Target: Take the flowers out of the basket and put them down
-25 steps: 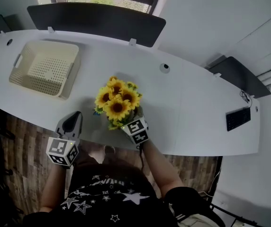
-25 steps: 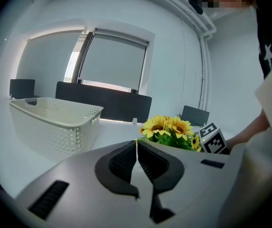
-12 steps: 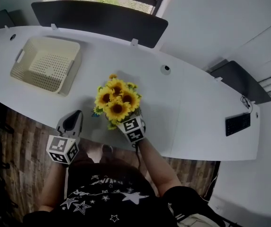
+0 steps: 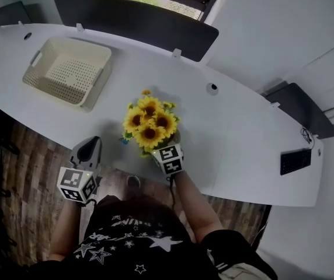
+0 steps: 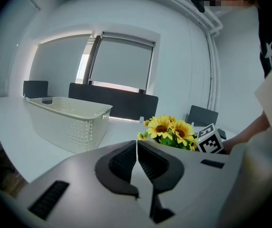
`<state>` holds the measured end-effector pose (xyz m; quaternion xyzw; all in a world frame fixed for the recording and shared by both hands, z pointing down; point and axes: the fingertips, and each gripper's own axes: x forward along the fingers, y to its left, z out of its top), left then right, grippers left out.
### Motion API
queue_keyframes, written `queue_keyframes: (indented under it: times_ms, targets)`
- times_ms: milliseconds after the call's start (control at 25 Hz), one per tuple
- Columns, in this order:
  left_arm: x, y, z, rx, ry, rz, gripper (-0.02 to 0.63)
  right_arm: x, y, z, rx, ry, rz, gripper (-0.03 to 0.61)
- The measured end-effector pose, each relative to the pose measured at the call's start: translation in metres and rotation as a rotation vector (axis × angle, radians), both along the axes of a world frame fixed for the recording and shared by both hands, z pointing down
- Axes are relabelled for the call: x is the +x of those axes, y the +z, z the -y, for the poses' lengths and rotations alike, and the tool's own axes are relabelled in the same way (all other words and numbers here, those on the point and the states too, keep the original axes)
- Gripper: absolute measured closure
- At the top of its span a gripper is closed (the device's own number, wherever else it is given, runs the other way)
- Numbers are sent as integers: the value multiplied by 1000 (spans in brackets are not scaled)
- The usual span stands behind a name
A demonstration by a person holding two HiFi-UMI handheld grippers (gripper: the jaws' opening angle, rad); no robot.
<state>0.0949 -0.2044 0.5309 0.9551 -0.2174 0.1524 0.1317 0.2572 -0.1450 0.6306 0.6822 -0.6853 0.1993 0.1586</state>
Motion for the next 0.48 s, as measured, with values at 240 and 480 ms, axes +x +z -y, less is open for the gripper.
queue_keyframes:
  times_ms: [240, 480]
  targets:
    - [-24, 0, -9, -5, -10, 0, 597, -2, 2, -21, -3, 47, -48, 55]
    - [-55, -1, -30, -22, -48, -34, 597, -5, -4, -52, -31, 101, -105, 57]
